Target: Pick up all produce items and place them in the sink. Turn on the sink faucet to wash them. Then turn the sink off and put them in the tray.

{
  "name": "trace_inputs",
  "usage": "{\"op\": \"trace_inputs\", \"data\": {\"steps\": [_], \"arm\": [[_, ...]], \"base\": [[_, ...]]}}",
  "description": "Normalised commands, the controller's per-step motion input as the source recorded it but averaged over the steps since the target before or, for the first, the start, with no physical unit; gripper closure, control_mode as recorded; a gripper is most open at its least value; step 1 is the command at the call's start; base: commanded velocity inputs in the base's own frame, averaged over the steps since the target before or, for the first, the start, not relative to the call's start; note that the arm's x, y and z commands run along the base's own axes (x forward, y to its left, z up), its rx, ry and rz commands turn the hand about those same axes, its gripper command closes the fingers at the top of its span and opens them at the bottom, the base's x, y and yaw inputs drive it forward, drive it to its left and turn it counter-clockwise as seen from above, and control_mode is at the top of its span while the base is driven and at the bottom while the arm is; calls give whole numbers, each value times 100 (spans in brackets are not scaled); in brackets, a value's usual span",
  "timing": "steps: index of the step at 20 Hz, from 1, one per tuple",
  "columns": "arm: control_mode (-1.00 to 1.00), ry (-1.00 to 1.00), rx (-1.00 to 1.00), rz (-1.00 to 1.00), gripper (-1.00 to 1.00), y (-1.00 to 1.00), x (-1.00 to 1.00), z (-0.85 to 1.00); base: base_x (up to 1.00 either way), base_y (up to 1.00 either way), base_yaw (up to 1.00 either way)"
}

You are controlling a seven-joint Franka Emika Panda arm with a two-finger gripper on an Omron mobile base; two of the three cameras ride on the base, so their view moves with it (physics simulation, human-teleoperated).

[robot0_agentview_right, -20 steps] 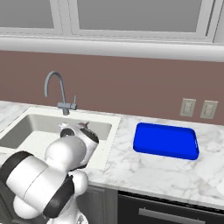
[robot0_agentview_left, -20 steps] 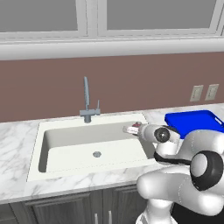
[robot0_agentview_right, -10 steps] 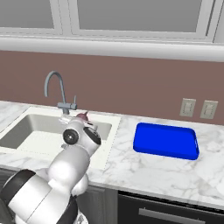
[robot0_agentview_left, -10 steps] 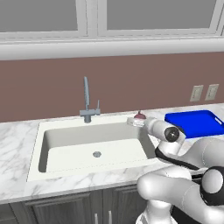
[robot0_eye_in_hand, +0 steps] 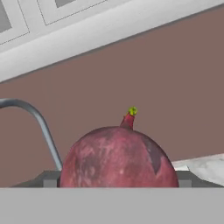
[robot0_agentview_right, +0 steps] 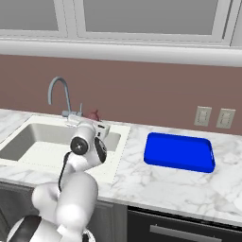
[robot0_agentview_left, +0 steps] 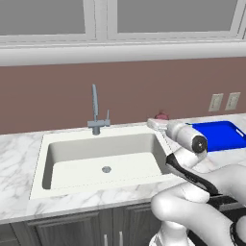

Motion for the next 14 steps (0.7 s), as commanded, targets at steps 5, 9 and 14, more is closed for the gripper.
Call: {"op": "trace_inputs", "data": {"steps": [5, 9, 14], "arm": [[-100, 13, -3, -13, 100, 0, -40, 100], [-100, 27, 0, -15, 100, -2, -36, 70], [-100, 44, 0, -18, 100, -13, -32, 34]], "base": [[0, 0, 0], [0, 0, 0], [0, 0, 0]]}}
